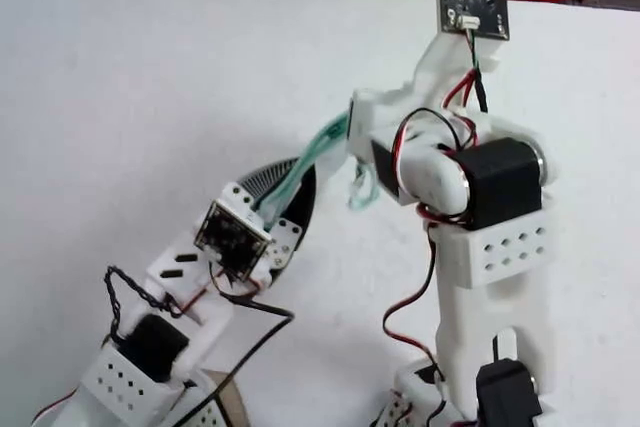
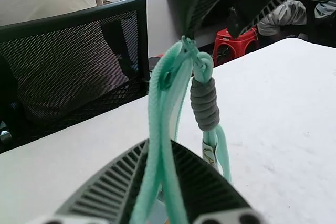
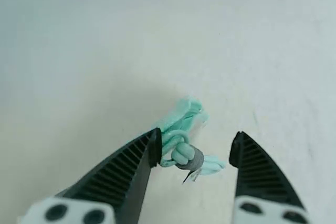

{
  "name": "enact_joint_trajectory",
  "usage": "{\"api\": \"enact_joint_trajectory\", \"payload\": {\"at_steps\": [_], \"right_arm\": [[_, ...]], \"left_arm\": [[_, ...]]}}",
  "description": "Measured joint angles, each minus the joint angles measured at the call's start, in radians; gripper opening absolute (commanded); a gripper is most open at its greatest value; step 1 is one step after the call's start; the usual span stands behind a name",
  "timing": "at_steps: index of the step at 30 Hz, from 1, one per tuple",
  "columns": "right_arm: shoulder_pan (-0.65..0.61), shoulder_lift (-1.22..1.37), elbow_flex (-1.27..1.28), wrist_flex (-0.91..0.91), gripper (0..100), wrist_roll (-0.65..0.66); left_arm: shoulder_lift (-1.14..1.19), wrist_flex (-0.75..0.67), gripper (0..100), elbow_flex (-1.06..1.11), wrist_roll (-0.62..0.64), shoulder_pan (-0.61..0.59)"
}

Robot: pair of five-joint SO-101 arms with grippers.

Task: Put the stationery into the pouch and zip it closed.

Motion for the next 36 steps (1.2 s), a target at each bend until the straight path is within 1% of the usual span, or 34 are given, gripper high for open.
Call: {"api": "enact_joint_trajectory", "payload": {"at_steps": [9, 15, 17, 21, 23, 28, 30, 33, 36], "right_arm": [[-0.031, 0.003, -0.071, 0.000, 21.3, 0.000], [-0.031, 0.005, 0.051, -0.066, 21.1, 0.000], [-0.025, 0.005, 0.080, -0.071, 18.1, 0.000], [0.000, 0.005, 0.092, -0.066, 6.0, 0.000], [0.002, 0.005, 0.092, -0.055, 5.5, 0.002], [0.014, 0.003, 0.092, -0.046, 5.1, 0.054], [0.017, 0.003, 0.092, -0.029, 5.0, 0.061], [0.017, 0.002, 0.091, -0.017, 1.8, 0.064], [0.018, 0.002, 0.091, -0.015, 1.8, 0.064]], "left_arm": [[0.000, 0.000, 3, 0.000, 0.000, 0.000], [0.000, 0.000, 3, 0.000, 0.000, 0.000], [0.000, 0.000, 3, 0.000, 0.000, 0.000], [0.000, 0.000, 3, 0.000, 0.000, 0.000], [0.000, 0.000, 3, 0.000, 0.000, 0.005], [0.000, 0.000, 3, 0.000, 0.000, 0.005], [0.000, 0.000, 3, 0.000, 0.000, 0.006], [0.000, 0.000, 3, 0.003, 0.000, 0.006], [0.000, 0.000, 3, 0.005, 0.000, 0.006]]}}
